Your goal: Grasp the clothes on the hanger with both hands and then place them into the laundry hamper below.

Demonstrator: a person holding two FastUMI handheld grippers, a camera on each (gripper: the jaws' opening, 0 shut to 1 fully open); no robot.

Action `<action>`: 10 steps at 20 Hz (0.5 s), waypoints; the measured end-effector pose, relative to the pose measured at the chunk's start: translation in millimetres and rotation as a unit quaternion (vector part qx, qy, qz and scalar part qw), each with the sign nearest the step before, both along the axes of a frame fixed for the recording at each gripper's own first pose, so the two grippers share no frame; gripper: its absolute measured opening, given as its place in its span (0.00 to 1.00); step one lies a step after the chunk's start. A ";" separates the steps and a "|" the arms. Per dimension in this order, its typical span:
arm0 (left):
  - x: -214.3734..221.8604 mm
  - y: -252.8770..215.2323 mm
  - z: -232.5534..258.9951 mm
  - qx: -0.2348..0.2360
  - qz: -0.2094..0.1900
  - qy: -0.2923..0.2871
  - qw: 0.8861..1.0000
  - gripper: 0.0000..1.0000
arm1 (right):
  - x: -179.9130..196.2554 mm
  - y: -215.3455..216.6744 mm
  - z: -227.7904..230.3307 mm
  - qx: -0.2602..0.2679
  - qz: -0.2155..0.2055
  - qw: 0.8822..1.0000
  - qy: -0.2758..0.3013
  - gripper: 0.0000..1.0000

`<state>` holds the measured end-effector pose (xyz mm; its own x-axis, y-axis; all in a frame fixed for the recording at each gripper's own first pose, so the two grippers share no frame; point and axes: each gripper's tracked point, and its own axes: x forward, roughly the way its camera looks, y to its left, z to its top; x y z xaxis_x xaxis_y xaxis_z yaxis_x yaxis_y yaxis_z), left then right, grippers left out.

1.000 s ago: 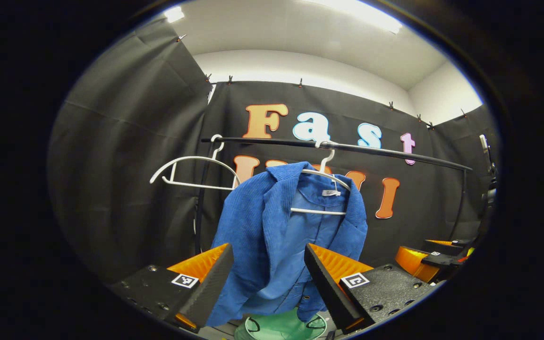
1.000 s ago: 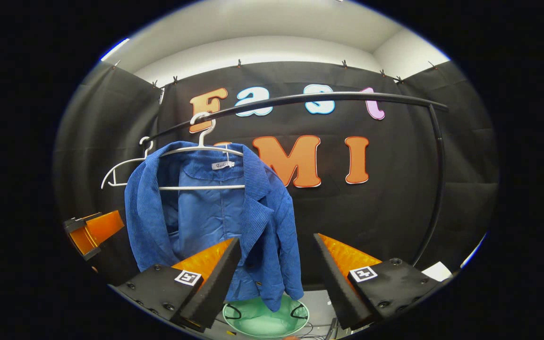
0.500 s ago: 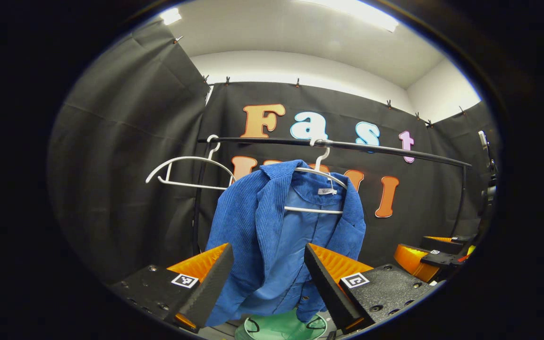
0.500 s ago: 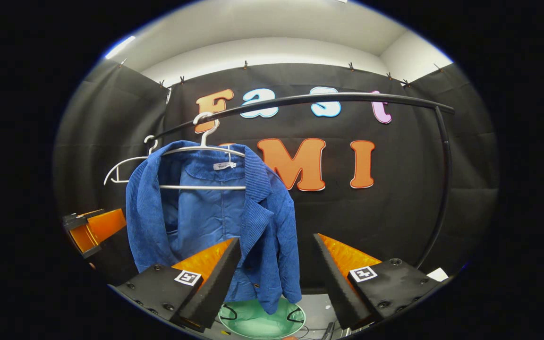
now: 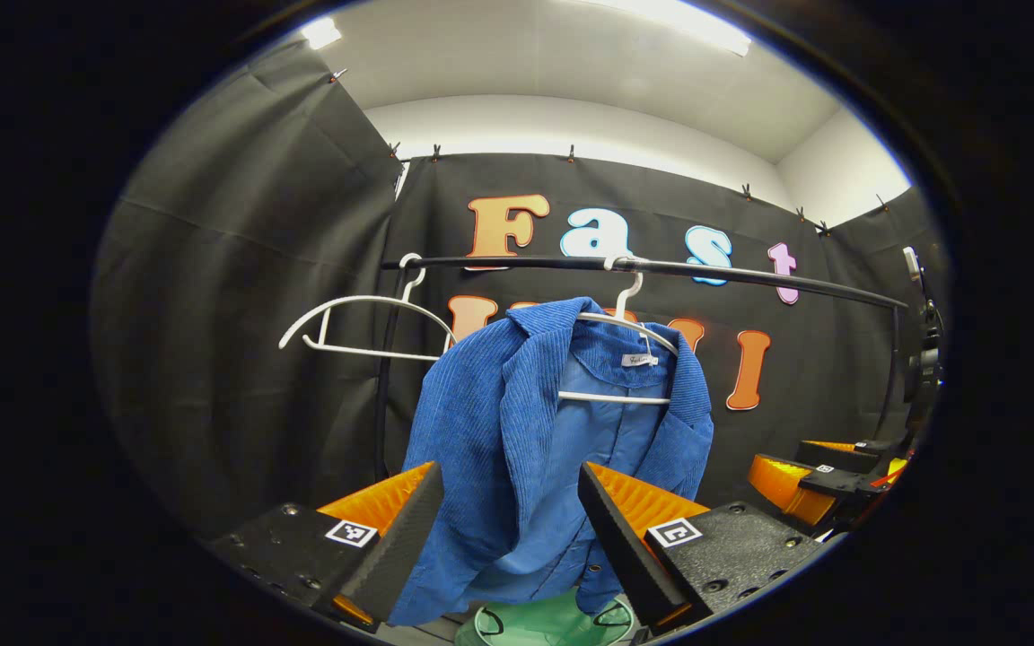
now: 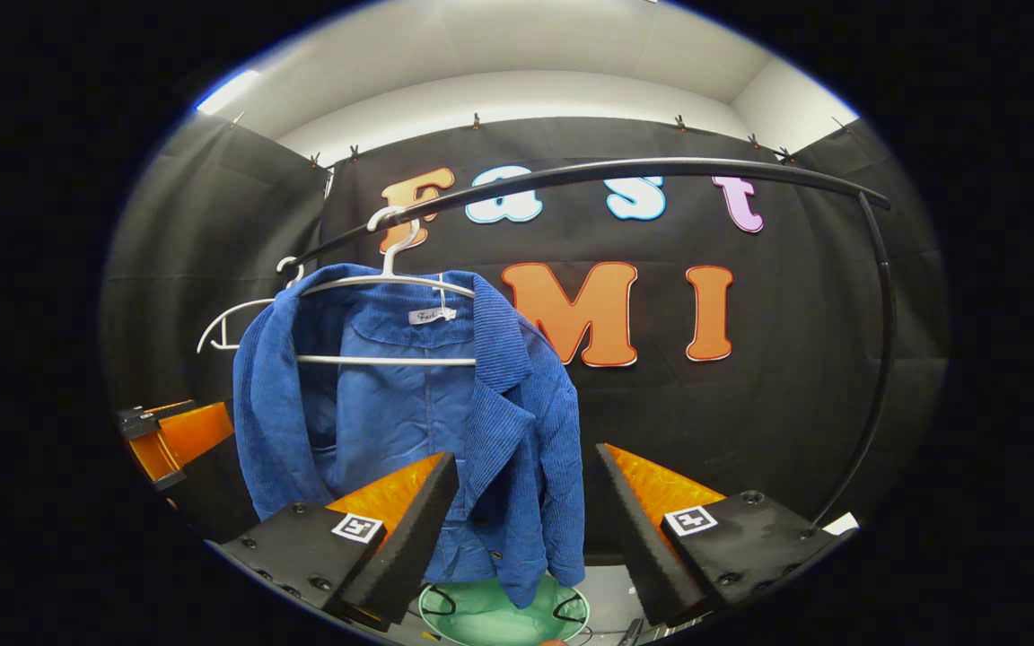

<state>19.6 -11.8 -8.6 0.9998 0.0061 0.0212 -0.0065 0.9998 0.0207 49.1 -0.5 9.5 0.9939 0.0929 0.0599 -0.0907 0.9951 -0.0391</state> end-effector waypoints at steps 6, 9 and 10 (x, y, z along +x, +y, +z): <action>13.5 0.6 4.5 0.019 -0.003 -0.008 1.000 0.94 | 32.4 1.0 -1.6 0.011 0.008 1.000 -0.004 0.93; 23.0 1.4 6.4 0.029 -0.001 -0.012 1.000 0.92 | 47.6 2.7 -8.9 0.019 0.020 1.000 0.001 0.99; 26.6 1.5 6.0 0.030 0.000 -0.011 0.999 0.92 | 52.9 3.5 -10.3 0.022 0.024 0.999 0.003 0.99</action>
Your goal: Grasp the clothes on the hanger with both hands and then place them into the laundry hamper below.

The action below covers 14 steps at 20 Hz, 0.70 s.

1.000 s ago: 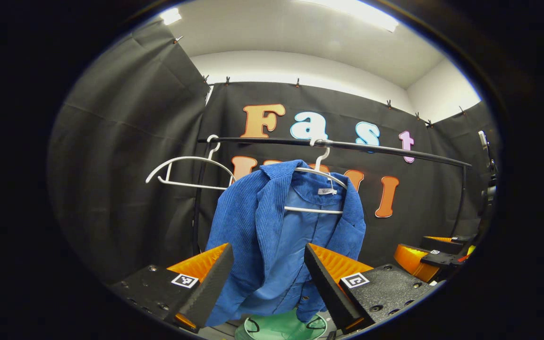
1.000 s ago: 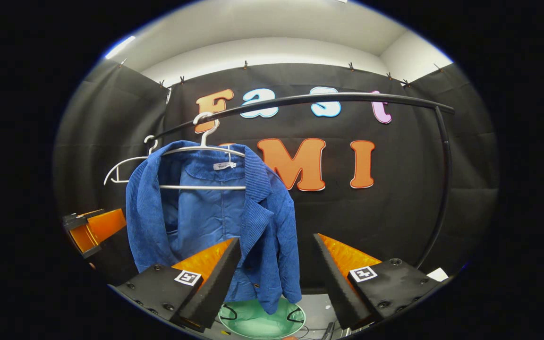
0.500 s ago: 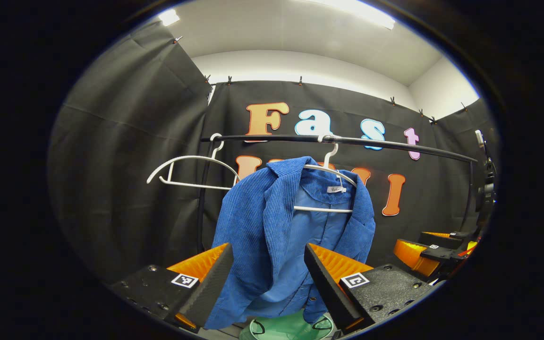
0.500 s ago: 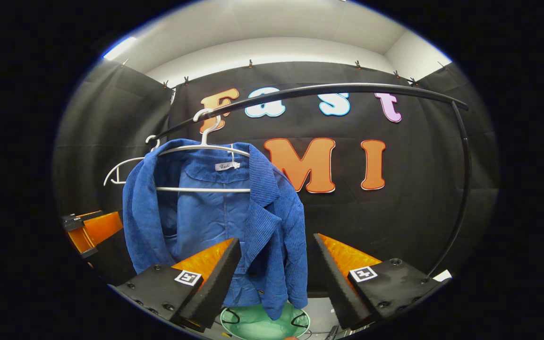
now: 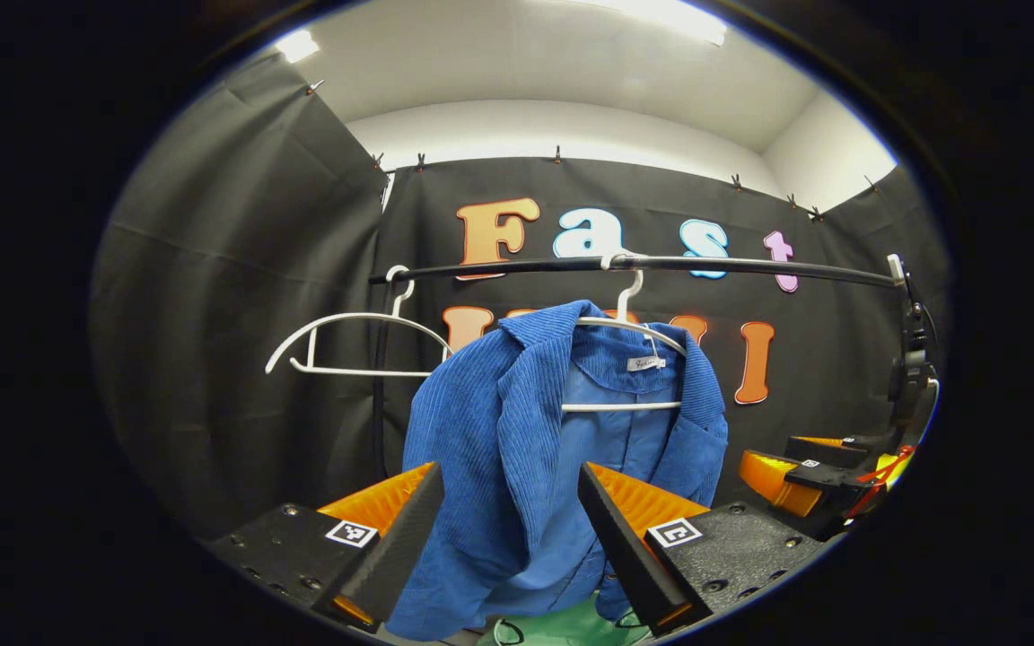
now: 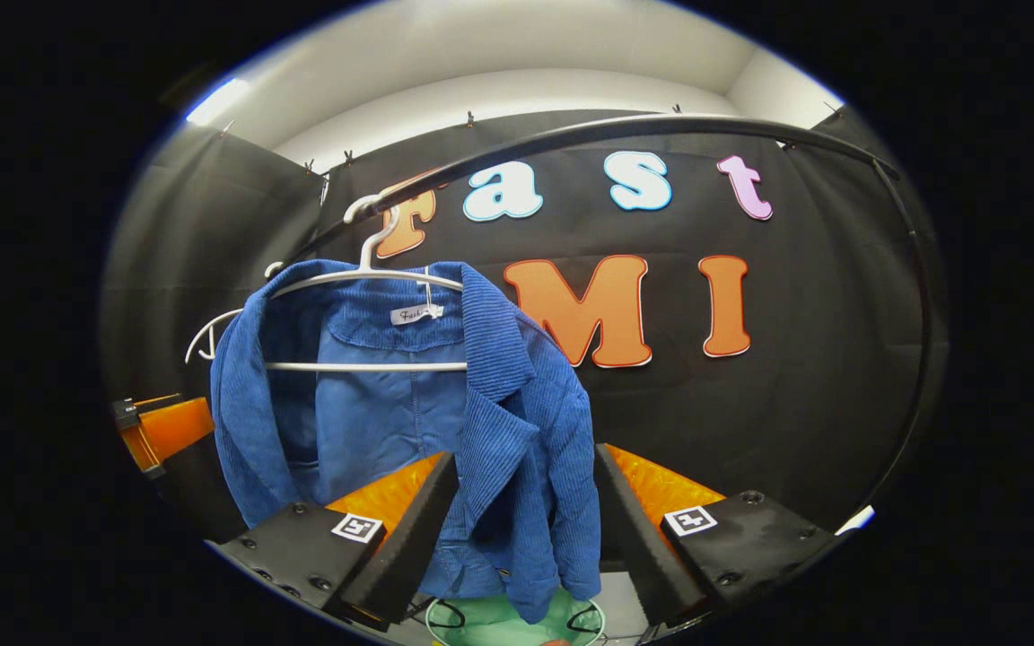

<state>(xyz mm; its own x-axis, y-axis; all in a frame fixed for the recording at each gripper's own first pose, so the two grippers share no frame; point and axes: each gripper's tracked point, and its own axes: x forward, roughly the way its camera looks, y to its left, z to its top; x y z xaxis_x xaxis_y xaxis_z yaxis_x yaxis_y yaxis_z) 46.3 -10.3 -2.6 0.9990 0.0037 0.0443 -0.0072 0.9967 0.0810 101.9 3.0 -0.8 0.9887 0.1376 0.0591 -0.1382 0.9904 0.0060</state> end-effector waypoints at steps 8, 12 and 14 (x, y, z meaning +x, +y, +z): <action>25.4 2.3 -10.3 -0.001 0.009 0.007 1.000 0.92 | 44.3 2.5 -16.5 0.015 0.020 1.000 0.010 0.92; 36.9 6.5 -15.8 0.007 0.014 0.013 1.000 0.95 | 68.4 10.0 -25.1 0.036 0.041 0.998 0.020 0.98; 43.1 5.6 -18.8 0.003 0.013 0.015 1.000 0.92 | 80.7 11.0 -30.8 0.042 0.047 0.998 0.029 0.98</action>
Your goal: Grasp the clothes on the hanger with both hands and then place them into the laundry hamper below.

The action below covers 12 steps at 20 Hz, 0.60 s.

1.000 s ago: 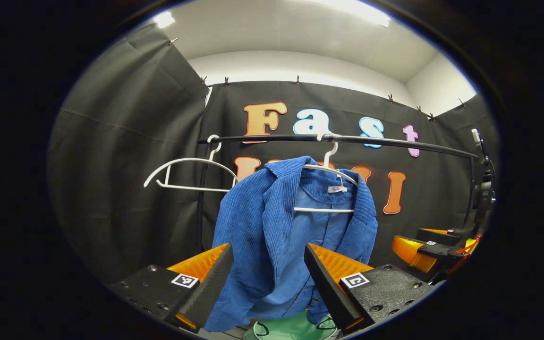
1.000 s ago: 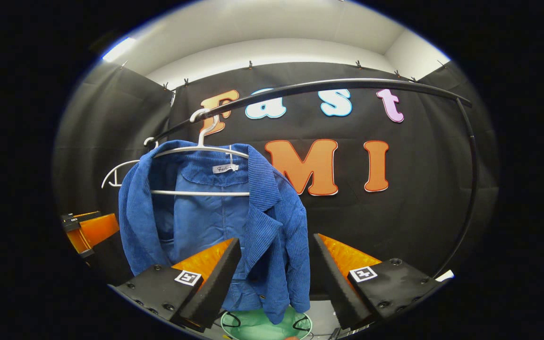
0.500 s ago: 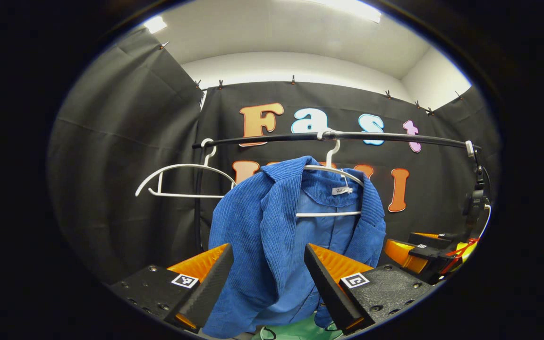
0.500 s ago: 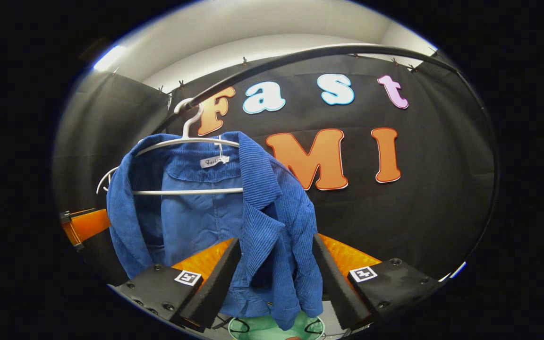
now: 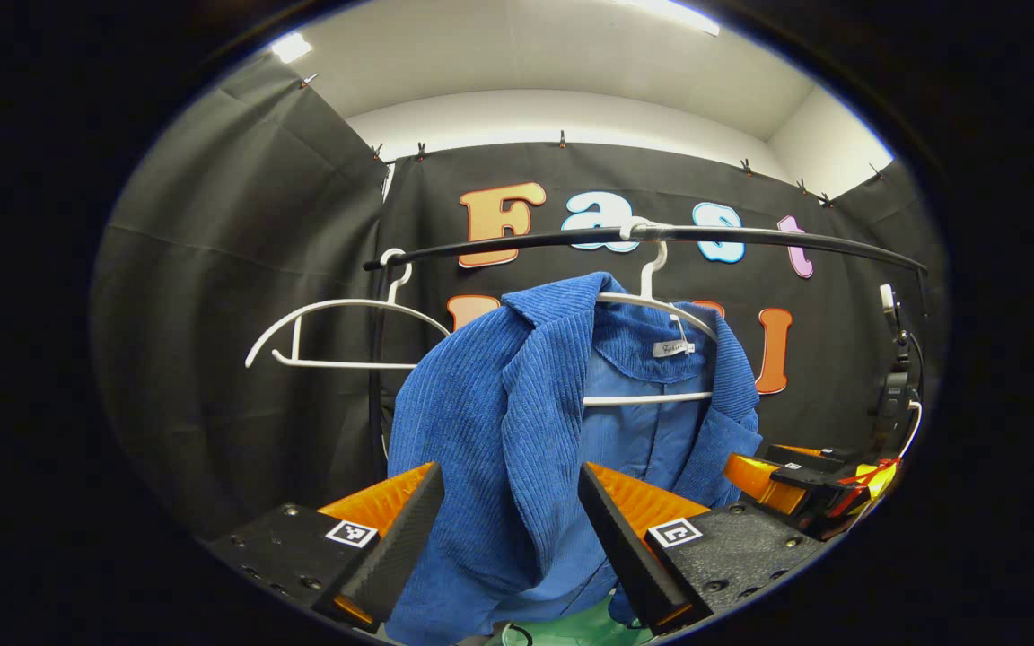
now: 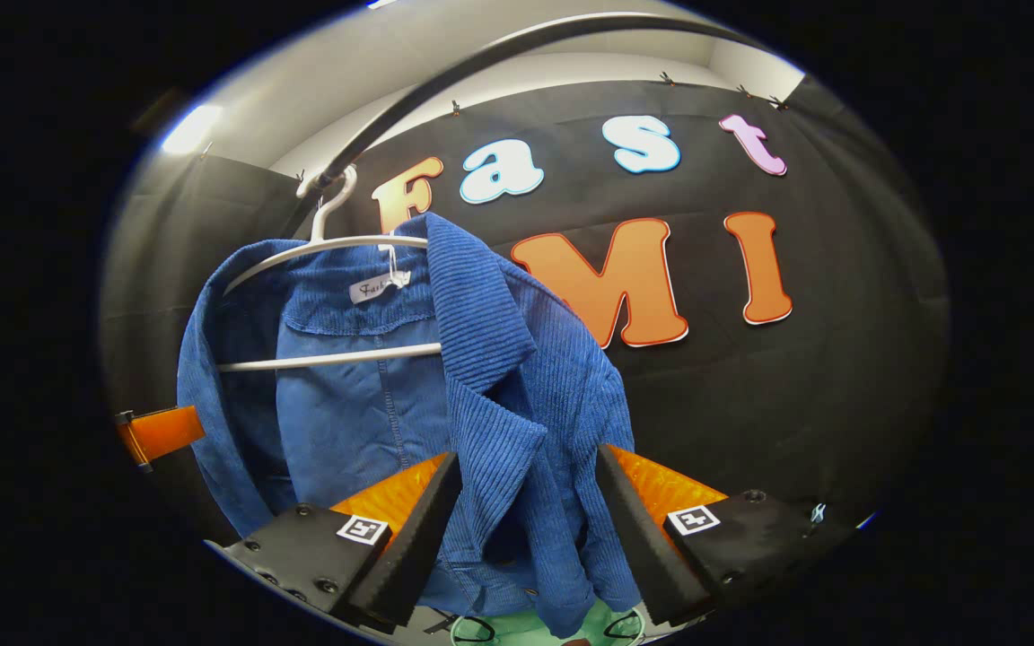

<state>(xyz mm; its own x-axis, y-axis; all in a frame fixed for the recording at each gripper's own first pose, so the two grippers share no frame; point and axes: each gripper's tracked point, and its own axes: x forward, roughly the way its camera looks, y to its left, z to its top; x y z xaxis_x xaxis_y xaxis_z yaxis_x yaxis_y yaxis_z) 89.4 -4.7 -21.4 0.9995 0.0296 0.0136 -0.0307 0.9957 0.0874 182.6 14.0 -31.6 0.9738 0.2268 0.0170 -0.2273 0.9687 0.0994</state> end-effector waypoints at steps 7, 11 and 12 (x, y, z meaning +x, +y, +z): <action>20.1 -4.5 -9.3 0.002 0.000 0.006 1.000 0.91 | 26.3 4.0 -3.3 0.016 0.031 0.999 -0.002 0.89; 25.4 -12.3 -8.2 0.006 -0.009 0.005 1.000 0.73 | 28.1 19.5 -5.7 0.026 0.074 0.997 0.003 0.79; 26.2 -13.7 -7.7 0.009 -0.013 0.004 1.000 0.68 | 28.2 26.2 -8.0 0.028 0.090 0.995 0.008 0.70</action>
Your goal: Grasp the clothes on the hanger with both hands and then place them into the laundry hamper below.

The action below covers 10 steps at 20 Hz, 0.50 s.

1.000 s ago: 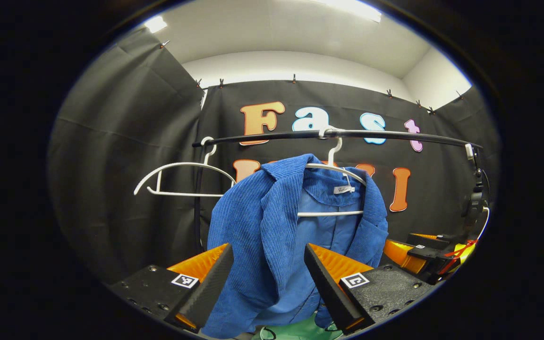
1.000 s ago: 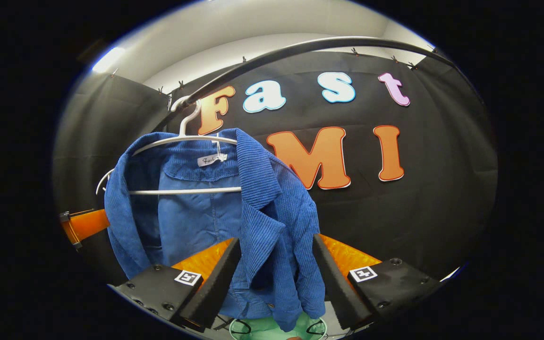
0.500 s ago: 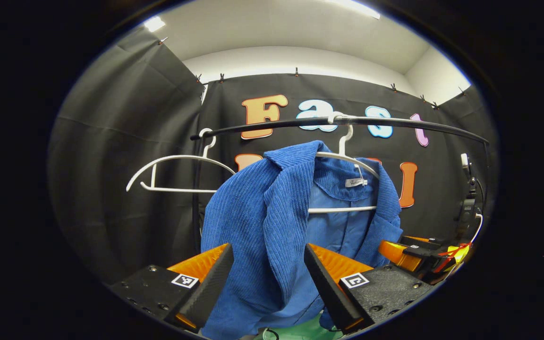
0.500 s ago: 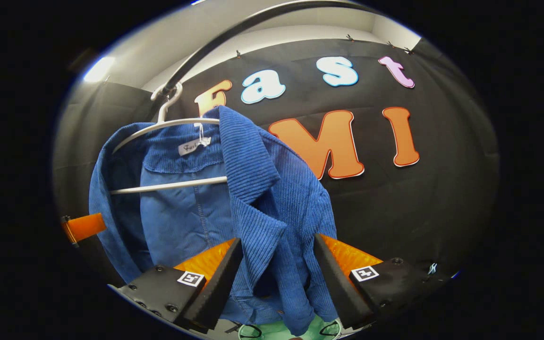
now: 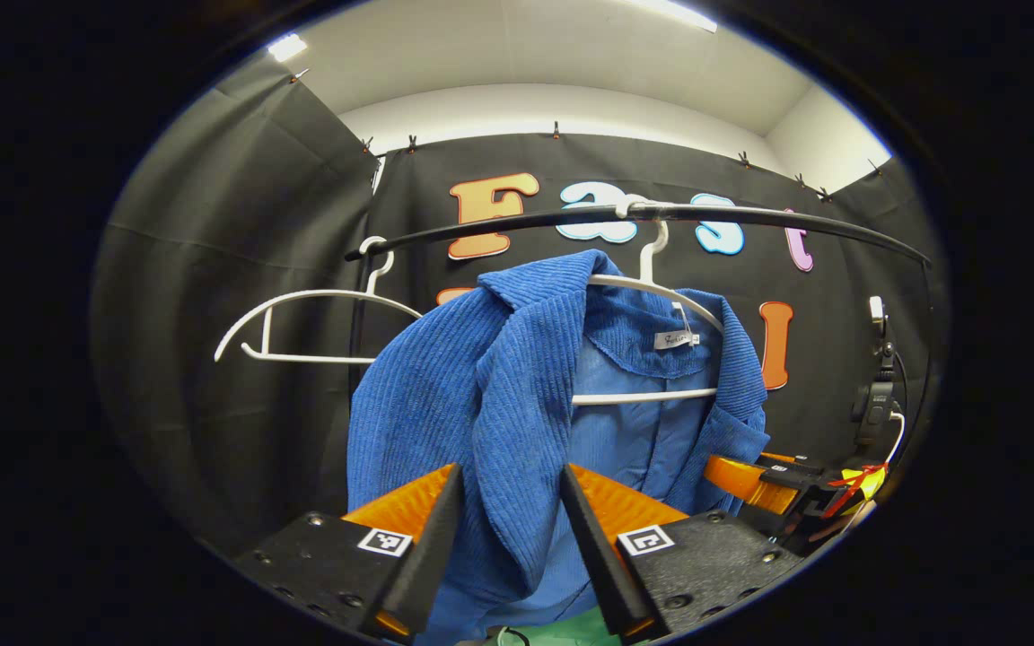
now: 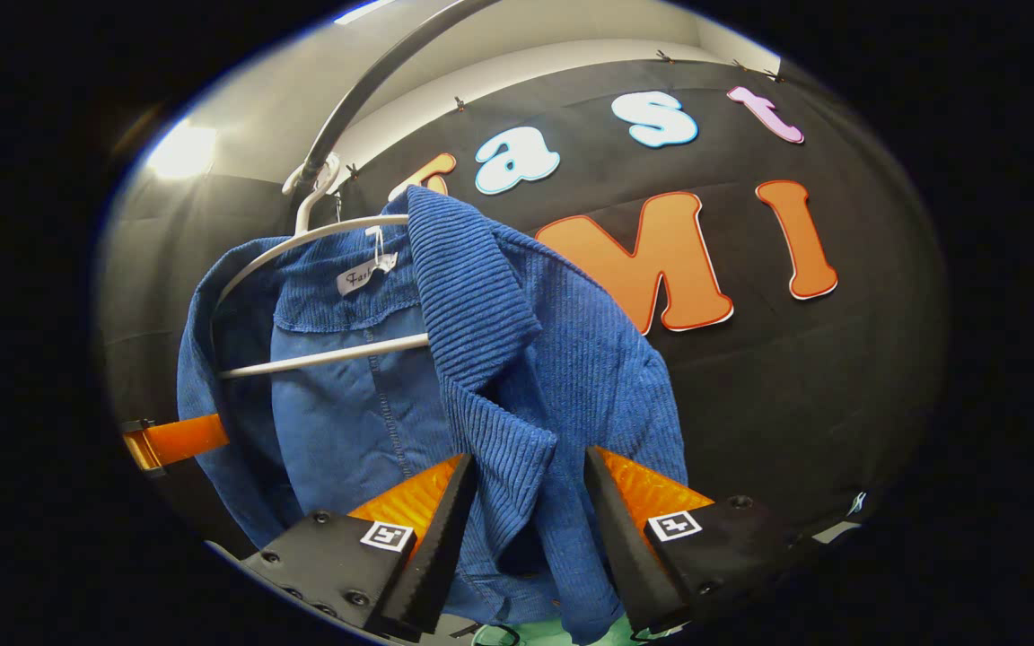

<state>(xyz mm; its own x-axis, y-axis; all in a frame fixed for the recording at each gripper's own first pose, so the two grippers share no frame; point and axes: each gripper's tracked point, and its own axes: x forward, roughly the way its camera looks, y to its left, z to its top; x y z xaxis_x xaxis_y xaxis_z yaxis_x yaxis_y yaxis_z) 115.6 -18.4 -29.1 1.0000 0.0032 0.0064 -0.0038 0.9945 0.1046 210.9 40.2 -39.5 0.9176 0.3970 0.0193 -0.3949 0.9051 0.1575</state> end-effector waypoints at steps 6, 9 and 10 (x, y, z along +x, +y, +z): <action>1.1 4.3 0.2 0.004 0.006 0.003 1.000 0.08 | 2.0 0.4 -10.2 0.018 0.018 0.999 0.038 0.24; -2.3 0.2 -2.0 -0.002 -0.014 0.017 1.000 0.00 | -11.0 0.8 -5.9 0.017 0.026 0.999 0.034 0.12; -4.7 0.2 0.4 0.001 -0.019 0.015 1.000 0.00 | -15.0 0.2 -3.8 0.018 0.028 0.999 0.031 0.12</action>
<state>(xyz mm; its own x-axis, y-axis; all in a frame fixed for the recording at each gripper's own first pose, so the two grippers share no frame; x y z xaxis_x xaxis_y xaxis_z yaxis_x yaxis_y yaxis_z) 110.8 -18.2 -28.7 0.9992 -0.0339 -0.0231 0.0362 0.9938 0.1053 195.8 40.4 -43.4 0.8937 0.4481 -0.0221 -0.4334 0.8751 0.2154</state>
